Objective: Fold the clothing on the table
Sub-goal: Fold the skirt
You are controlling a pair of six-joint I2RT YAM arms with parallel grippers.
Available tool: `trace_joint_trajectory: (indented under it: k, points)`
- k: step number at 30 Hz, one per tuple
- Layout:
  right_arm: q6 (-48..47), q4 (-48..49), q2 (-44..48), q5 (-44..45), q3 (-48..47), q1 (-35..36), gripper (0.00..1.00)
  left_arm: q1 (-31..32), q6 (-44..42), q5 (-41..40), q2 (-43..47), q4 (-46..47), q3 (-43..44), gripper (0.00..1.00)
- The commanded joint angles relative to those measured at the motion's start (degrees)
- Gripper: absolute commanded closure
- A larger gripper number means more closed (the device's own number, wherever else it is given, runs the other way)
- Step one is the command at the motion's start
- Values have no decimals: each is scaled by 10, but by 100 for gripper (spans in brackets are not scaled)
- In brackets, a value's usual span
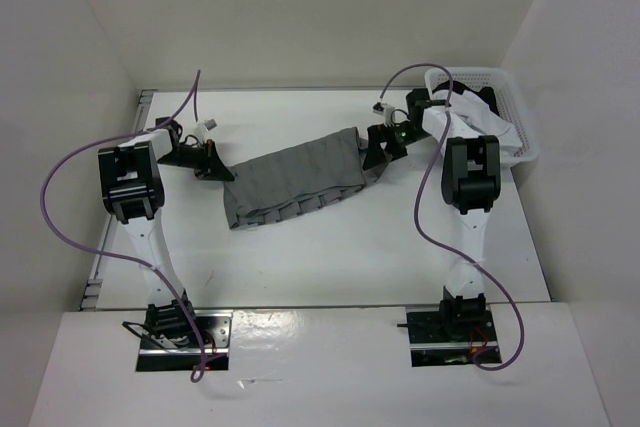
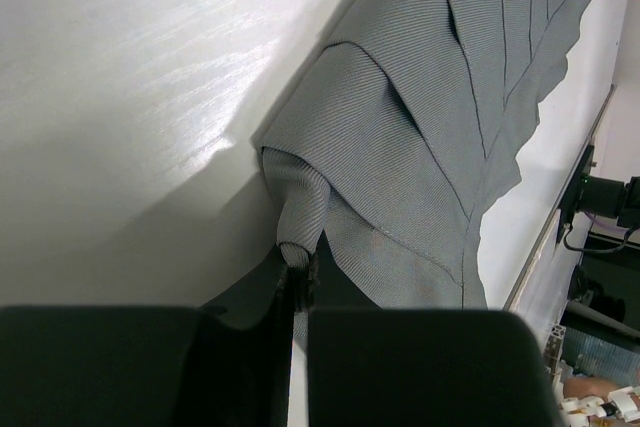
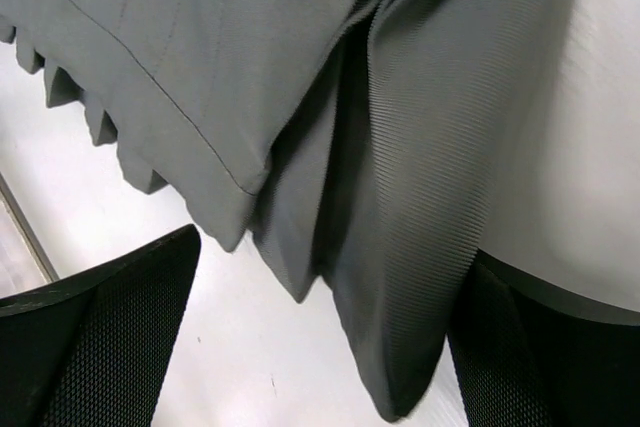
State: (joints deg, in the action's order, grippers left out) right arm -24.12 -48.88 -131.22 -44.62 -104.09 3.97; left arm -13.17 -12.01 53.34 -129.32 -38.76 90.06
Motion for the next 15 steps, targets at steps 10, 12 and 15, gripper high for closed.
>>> trace_joint_trajectory:
  k: [10, 12, 15]
  points:
    - [-1, 2, -13, -27, -5, 21, 1, -2, -30, -32, 16, -2, -22, 100]
    - [-1, 7, -13, -27, -5, 21, 1, -2, -30, -32, 16, -2, -22, 100]
    - [10, 7, -13, -27, -10, 26, 1, -2, -30, -32, 16, -2, -22, 100]
